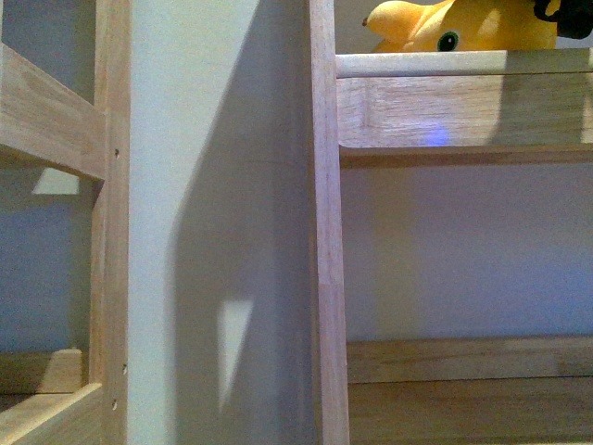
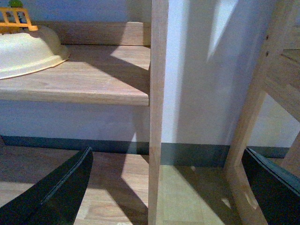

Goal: Put away toys

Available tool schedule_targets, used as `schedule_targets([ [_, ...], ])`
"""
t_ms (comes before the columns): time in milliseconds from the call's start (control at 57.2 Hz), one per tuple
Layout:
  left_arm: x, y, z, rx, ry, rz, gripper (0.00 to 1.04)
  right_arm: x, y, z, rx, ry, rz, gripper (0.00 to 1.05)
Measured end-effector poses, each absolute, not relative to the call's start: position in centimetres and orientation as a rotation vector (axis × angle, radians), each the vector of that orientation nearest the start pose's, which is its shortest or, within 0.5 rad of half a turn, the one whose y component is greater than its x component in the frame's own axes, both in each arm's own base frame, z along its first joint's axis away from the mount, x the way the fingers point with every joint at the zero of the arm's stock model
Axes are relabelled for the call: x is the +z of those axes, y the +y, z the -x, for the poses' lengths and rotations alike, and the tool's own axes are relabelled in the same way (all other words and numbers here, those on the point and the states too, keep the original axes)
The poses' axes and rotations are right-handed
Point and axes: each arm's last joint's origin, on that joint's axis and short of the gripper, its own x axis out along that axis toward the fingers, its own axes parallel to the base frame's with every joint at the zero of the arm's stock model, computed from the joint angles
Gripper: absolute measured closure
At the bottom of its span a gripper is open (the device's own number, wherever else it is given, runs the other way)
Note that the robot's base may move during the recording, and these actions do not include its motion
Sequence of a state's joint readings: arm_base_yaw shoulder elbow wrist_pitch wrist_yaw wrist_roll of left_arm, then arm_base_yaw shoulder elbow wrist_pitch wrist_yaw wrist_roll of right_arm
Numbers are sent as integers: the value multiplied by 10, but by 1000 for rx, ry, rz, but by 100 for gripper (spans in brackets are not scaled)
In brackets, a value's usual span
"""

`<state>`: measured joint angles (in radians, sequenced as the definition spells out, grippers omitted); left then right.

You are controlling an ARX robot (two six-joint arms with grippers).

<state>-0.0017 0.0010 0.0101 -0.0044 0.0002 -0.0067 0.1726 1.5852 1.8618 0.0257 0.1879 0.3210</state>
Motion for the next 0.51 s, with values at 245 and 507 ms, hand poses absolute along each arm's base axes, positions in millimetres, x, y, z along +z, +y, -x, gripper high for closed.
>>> schedule_targets([
  [245, 166, 0, -97, -2, -5, 7, 6, 521, 55, -330, -12, -334, -299, 5],
  [507, 166, 0, -97, -2, -5, 7, 6, 524, 60, -327, -45, -370, -217, 7],
])
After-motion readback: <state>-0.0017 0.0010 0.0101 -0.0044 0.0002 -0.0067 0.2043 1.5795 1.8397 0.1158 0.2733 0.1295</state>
